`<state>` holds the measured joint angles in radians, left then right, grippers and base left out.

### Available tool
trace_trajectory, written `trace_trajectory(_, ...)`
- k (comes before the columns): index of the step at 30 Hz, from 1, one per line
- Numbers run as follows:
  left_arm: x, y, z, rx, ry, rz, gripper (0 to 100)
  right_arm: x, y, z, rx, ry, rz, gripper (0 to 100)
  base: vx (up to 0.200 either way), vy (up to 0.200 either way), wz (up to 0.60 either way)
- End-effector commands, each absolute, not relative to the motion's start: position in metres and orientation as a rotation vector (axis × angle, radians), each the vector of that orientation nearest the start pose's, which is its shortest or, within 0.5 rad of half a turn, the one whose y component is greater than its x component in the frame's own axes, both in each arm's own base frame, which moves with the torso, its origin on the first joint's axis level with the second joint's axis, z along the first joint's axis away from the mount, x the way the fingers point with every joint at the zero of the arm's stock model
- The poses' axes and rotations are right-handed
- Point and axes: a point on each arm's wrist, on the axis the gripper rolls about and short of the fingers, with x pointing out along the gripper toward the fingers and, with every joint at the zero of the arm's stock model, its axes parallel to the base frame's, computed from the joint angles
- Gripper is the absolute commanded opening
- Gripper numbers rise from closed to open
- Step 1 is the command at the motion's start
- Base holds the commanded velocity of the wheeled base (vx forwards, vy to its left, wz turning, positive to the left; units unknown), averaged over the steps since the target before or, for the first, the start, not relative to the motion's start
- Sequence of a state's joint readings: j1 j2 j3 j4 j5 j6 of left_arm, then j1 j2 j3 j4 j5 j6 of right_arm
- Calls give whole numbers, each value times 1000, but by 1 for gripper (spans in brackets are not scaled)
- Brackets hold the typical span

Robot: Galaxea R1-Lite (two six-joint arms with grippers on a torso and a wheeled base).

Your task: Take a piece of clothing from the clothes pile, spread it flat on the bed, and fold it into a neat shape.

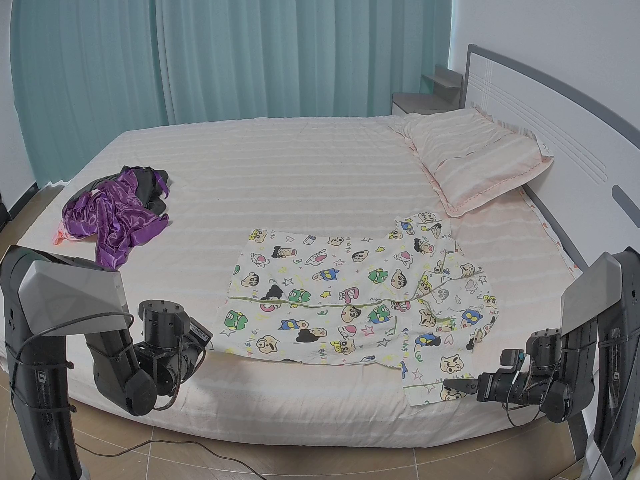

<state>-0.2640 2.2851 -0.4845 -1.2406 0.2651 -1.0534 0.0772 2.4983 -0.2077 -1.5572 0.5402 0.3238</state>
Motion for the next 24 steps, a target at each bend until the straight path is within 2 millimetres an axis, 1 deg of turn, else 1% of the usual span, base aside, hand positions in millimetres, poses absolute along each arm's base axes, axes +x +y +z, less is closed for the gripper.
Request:
trace_trajectory(1, 307, -77, -15, -881, 482, 282, 0, 253, 30, -69, 474, 817, 466, 0, 0, 0, 0)
trace_trajectory(8, 306, -78, -17, -874, 490, 282, 0, 253, 25, -68, 475, 811, 450, 0, 0, 0, 0)
trace_trajectory(14, 304, -84, -17, -868, 501, 268, 0, 252, 21, -68, 482, 813, 435, 0, 0, 0, 0)
trace_trajectory(24, 302, -84, -18, -864, 505, 270, 0, 252, 22, -69, 482, 815, 437, 0, 0, 0, 0)
